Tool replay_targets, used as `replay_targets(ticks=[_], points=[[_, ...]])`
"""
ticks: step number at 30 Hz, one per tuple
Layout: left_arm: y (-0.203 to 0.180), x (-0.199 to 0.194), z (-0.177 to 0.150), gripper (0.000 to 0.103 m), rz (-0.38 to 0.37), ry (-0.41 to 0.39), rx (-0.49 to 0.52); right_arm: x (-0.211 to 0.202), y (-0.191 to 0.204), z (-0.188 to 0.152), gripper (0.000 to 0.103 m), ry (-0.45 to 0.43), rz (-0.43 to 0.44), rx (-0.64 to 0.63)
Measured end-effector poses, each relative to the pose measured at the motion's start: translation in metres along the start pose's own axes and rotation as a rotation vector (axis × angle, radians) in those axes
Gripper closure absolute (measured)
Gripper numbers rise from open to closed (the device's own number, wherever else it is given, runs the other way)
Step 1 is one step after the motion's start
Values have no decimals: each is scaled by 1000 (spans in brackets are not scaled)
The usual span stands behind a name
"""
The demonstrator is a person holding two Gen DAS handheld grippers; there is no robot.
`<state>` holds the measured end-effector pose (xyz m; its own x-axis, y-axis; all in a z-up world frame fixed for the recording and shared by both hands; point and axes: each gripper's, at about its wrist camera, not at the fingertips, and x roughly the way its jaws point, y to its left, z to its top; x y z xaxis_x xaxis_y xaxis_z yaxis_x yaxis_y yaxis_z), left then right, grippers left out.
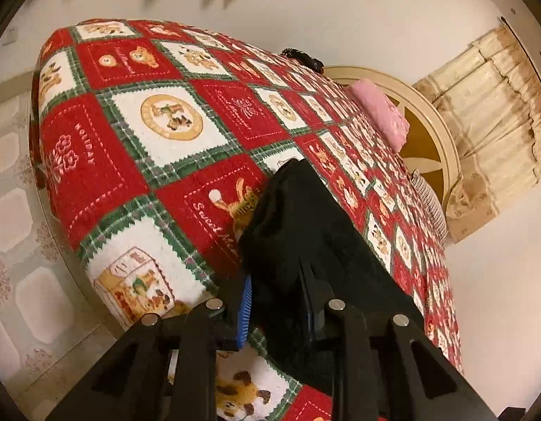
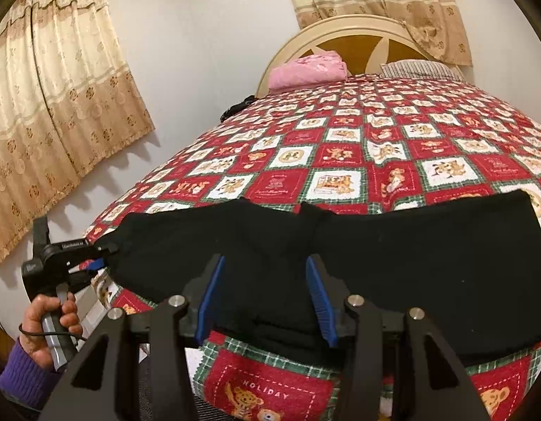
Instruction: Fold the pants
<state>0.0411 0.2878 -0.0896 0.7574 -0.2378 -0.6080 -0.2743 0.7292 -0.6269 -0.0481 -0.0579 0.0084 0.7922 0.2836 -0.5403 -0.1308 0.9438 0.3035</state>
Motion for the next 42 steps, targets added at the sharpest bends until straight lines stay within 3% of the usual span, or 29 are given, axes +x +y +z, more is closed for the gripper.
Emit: replay_targets(ticks=[5, 11, 17, 21, 25, 30, 32, 34, 38, 42], points=[[-26, -13, 2, 80, -40, -46, 80, -12, -15, 4, 52, -35, -47, 37], [-123, -43, -15, 80, -218, -106, 372, -40, -68, 21, 52, -106, -158, 147], [-239, -51, -82, 80, -536, -6, 634, -65, -122, 33, 52, -117, -214, 229], [-291, -38, -149, 80, -663, 122, 773, -88, -143, 28, 52, -128, -255, 261], [-319, -15, -210, 80, -685, 211, 883, -100, -160, 19, 52, -136, -278, 309], [-321, 26, -267, 80, -614, 342, 995, -106, -167, 19, 52, -151, -280, 329], [-318, 34, -278, 75, -579, 391, 1042, -106, -167, 20, 52, -151, -274, 327], [-317, 31, -276, 71, -581, 407, 1074, -105, -164, 21, 52, -146, -266, 322], [-313, 27, -255, 48, -552, 523, 1064, -102, -160, 22, 45, -136, -212, 340], [-289, 4, -208, 41, -573, 489, 1022, -98, -146, 25, 28, -135, -127, 332]])
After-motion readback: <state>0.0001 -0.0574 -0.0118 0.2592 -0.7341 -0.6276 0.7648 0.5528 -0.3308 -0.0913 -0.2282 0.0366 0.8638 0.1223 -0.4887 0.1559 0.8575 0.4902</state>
